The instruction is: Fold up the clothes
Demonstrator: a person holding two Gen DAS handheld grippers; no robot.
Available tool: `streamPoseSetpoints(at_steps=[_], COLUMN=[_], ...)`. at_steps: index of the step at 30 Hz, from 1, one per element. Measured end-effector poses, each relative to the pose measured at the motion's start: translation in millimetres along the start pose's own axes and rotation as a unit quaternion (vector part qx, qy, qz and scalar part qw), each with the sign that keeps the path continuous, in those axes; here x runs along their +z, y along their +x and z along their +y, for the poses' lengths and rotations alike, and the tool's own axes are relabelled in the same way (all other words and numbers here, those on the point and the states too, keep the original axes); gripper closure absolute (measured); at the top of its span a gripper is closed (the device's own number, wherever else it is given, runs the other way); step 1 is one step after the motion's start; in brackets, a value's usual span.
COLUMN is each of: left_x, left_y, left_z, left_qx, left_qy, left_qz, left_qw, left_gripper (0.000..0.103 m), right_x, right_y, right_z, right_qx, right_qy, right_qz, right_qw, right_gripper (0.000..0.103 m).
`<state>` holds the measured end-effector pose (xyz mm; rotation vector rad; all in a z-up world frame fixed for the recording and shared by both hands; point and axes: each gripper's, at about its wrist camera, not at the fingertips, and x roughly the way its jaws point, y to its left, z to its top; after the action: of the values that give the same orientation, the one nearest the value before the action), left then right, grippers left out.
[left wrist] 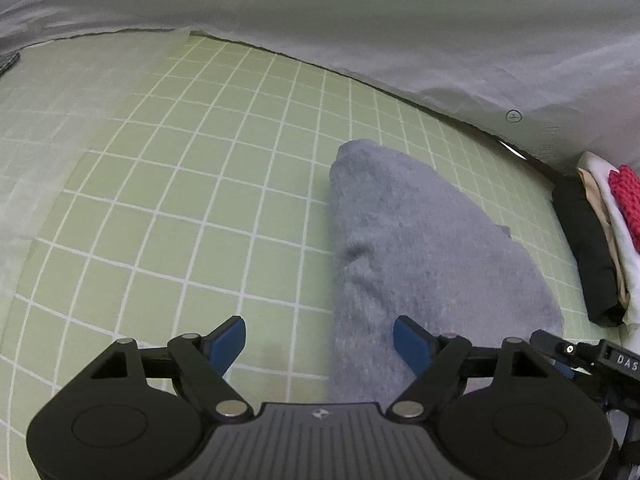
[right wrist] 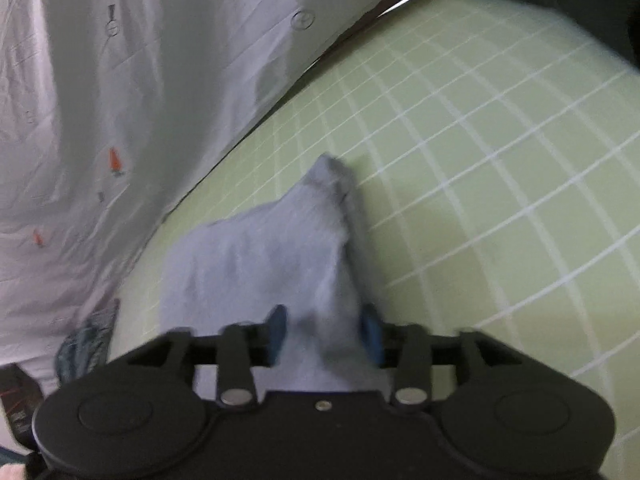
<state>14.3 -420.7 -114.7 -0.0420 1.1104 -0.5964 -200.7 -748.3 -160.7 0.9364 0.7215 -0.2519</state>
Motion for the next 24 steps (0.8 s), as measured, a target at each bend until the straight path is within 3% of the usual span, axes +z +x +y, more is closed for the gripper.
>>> streamPoseSetpoints(at_steps=[1, 2, 3, 5, 7, 8, 11, 14, 16, 17, 19, 24], left_x=[0.0, 0.0, -0.1, -0.1, -0.3, -0.5, -1.1, -0.2, 0.6, 1.0, 1.7, 2.0], left_y=[-0.3, -0.5, -0.8, -1.3, -1.0, -0.4, 1.3, 1.2, 0.7, 0.4, 0.9, 2.1], left_z=[0.5, 1.0, 1.6, 2.4, 1.2, 1.9, 3.9, 2.4, -1.8, -2.9, -2.5, -3.7], left_qx=[0.001, 0.002, 0.003, 0.006, 0.012, 0.013, 0.013, -0.001, 0.011, 0.015, 0.014, 0.015], left_qy=[0.000, 0.000, 0.000, 0.000, 0.001, -0.001, -0.006, -0.006, 0.009, 0.015, 0.012, 0.011], left_qz=[0.001, 0.001, 0.002, 0.003, 0.003, 0.004, 0.009, 0.010, 0.009, 0.008, 0.010, 0.014], left_qw=[1.0000, 1.0000, 1.0000, 1.0000, 0.9999, 0.9999, 0.9999, 0.9999, 0.9999, 0.9997, 0.9998, 0.9997], left_gripper=[0.021, 0.021, 0.021, 0.021, 0.021, 0.021, 0.021, 0.019, 0.019, 0.019, 0.019, 0.018], right_x=[0.1, 0.1, 0.6, 0.9, 4.5, 5.6, 4.7, -0.7, 0.6, 3.6, 11.6, 36.6], right_y=[3.2, 6.4, 6.8, -10.3, -37.6, -45.8, -42.9, -21.6, -20.1, -20.4, -20.4, -9.9], right_z=[2.5, 5.0, 7.3, 8.3, 10.1, 11.3, 9.5, -5.4, -7.9, -6.9, -5.7, -23.7], right_qx=[-0.004, -0.008, -0.008, 0.036, 0.123, 0.144, 0.070, -0.006, -0.005, -0.007, -0.010, 0.017], right_qy=[-0.007, -0.013, -0.019, -0.015, 0.003, 0.002, -0.033, -0.024, -0.015, -0.017, -0.020, 0.027], right_qz=[0.005, 0.010, 0.013, -0.005, -0.040, -0.051, -0.028, 0.015, 0.010, 0.003, -0.011, -0.022], right_qw=[1.000, 1.000, 1.000, 0.999, 0.992, 0.988, 0.997, 1.000, 1.000, 1.000, 1.000, 0.999], right_gripper=[0.062, 0.081, 0.092, 0.095, 0.095, 0.095, 0.095, 0.092, 0.087, 0.076, 0.065, 0.060])
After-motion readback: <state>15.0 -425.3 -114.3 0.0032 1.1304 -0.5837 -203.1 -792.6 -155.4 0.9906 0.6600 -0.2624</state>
